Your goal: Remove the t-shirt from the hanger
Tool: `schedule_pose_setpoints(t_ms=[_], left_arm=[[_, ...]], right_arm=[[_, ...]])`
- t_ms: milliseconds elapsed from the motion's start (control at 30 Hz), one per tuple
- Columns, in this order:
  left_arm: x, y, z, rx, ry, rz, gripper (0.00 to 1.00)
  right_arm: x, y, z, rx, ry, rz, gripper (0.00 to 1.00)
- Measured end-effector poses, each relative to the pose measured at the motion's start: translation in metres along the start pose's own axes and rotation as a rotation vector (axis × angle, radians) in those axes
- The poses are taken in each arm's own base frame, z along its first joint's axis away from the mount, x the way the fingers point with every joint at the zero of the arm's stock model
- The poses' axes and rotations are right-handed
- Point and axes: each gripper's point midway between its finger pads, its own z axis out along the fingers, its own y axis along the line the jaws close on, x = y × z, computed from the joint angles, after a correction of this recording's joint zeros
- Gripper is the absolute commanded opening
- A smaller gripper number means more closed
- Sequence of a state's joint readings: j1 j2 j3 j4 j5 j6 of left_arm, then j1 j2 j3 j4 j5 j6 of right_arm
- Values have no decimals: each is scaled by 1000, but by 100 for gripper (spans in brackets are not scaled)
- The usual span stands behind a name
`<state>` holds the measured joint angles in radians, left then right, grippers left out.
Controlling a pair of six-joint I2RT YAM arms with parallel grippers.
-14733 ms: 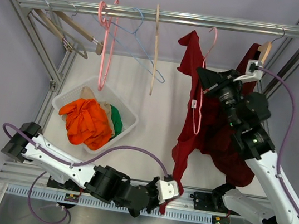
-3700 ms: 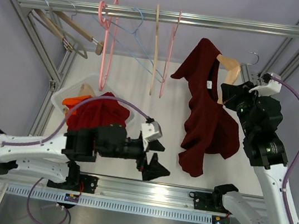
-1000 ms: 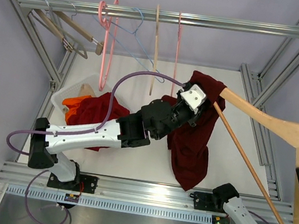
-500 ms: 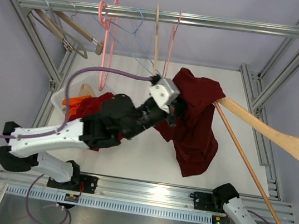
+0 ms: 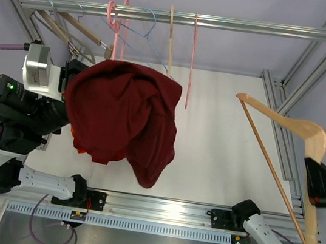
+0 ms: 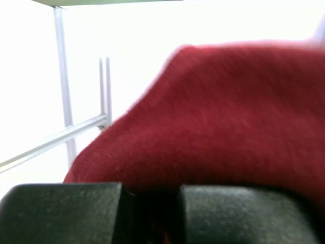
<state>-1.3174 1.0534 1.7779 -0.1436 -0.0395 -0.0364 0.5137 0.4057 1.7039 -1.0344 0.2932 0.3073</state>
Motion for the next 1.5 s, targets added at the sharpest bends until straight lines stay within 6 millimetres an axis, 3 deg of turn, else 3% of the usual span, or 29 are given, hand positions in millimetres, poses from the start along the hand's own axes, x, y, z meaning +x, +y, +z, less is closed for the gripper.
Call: schedule_pose_setpoints(t_ms=[167, 300, 467, 533, 633, 733, 833, 900, 1100, 1500], left_arm=[[4, -9, -40, 43, 44, -56, 0], [-5, -9, -72, 43, 45, -80, 0], [-31, -1, -111, 2, -14, -89, 0], [-32, 3, -120, -15, -22, -90, 0], [-13, 7, -125, -39, 12, -97, 0], [28, 11, -130, -66, 99, -107, 0], [66, 17, -139, -100, 189, -111, 0], [80, 20, -147, -120, 224, -109, 0], [68, 24, -161, -138, 188, -113, 0], [70, 27, -161, -152, 192, -107, 0]], right_arm=[[32, 5, 85, 84, 118, -100, 0], [61, 15, 155, 103, 186, -157, 0], [98, 21, 225, 124, 249, -229, 0], [112, 21, 249, 131, 271, -258, 0], [127, 22, 283, 146, 294, -301, 0], [137, 24, 311, 158, 301, -338, 0], [140, 23, 333, 182, 292, -368, 0], [142, 23, 345, 190, 288, -384, 0], [159, 15, 362, 238, 329, -439, 0], [170, 11, 359, 251, 301, -414, 0]])
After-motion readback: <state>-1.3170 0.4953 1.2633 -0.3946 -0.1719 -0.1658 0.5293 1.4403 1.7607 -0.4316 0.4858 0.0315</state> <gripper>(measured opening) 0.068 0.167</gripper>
